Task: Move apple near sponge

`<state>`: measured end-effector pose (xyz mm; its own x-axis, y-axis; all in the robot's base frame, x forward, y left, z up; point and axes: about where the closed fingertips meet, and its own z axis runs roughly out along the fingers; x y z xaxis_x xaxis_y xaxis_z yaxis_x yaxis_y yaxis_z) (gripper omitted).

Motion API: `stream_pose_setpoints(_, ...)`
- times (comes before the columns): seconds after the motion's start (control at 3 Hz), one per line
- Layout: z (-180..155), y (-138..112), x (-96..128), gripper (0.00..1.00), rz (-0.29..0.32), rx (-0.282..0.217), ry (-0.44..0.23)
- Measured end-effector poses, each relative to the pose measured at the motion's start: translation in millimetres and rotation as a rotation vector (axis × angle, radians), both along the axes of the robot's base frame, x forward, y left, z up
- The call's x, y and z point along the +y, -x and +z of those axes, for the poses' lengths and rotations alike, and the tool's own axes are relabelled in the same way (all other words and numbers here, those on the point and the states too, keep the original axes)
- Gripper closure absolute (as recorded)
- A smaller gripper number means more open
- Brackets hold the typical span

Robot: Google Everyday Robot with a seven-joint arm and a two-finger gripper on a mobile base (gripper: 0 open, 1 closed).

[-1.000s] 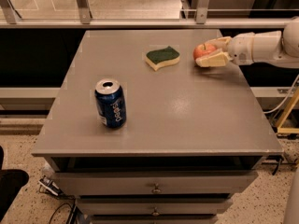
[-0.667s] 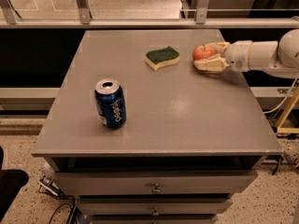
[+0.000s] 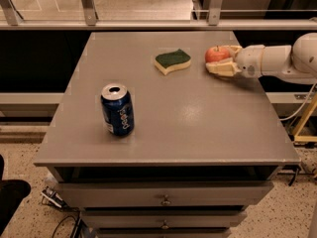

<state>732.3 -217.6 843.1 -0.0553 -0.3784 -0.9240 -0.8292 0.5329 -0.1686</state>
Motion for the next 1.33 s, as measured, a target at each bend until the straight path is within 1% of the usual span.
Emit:
stream_pose_setpoints(0.67,-2.3,-1.4,6.3,0.36,0.009,0.003,-0.002)
stream_pose_setpoints(1.0,-2.5,-1.5,6.8,0.12,0.01,0.004,-0.003)
stream_pose_setpoints(1.33,-3.6,-2.2,10.0,0.0,0.015,0.005,-0.004)
